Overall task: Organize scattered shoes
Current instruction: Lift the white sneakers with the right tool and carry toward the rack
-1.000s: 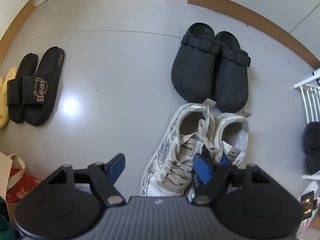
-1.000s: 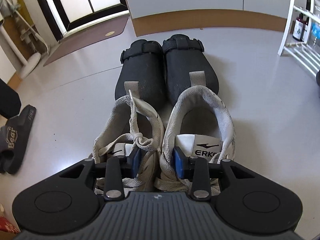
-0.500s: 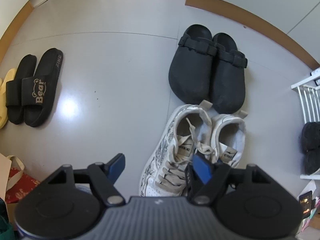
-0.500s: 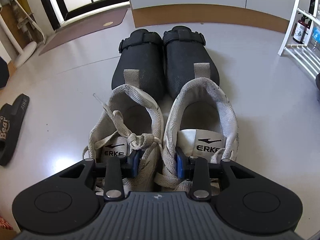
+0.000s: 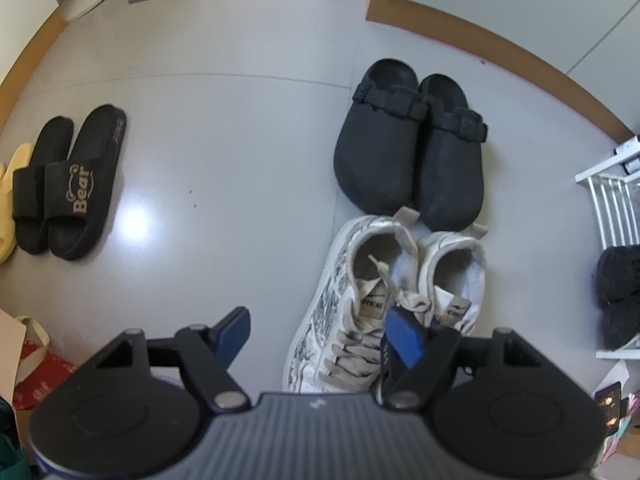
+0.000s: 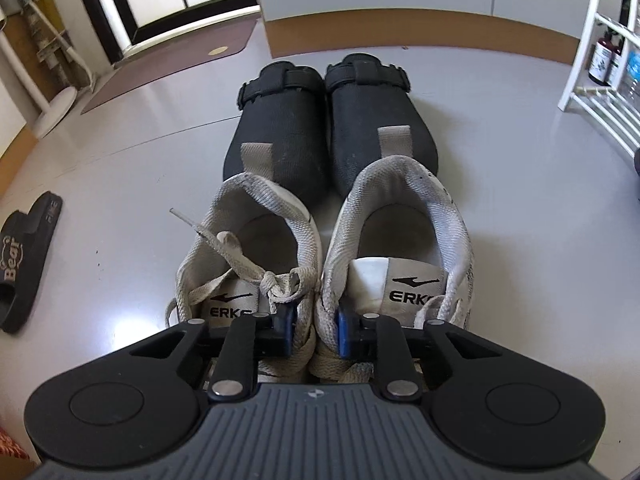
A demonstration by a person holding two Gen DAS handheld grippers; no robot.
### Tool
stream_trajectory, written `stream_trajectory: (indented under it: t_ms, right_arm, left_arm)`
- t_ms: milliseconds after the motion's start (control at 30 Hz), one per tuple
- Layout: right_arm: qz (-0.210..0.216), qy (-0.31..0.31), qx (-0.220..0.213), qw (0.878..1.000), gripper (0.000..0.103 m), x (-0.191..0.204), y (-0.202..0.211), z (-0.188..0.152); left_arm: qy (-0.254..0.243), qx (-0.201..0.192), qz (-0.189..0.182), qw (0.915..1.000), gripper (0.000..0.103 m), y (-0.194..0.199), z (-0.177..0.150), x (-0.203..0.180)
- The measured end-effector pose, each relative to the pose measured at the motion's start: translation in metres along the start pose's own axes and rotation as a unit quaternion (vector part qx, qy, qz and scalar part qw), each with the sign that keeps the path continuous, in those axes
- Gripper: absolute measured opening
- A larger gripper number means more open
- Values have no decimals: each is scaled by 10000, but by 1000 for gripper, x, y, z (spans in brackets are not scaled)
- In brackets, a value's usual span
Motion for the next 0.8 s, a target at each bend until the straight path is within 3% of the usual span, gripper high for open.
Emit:
stream_trajectory:
  t_ms: [500, 800]
  right_arm:
    - [-358, 261, -457, 9980, 21, -30, 30, 8]
    - [-466, 353, -784, 9952, 21, -45, 88, 26]
  left_arm:
    - [-267, -313, -298, 9987, 77, 27, -11, -23]
    - [-287, -495, -462, 9973, 77, 46, -14, -27]
Point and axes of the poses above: each gripper's, at about its wrist camera, not at the fingertips, and y roughly against the way its jaws point, x to its left, z to its top, the point moved 5 cm from there along -y, roughly the way its jaws point, and after that the axes turned 10 degrees about z, right-handed, at the moved point
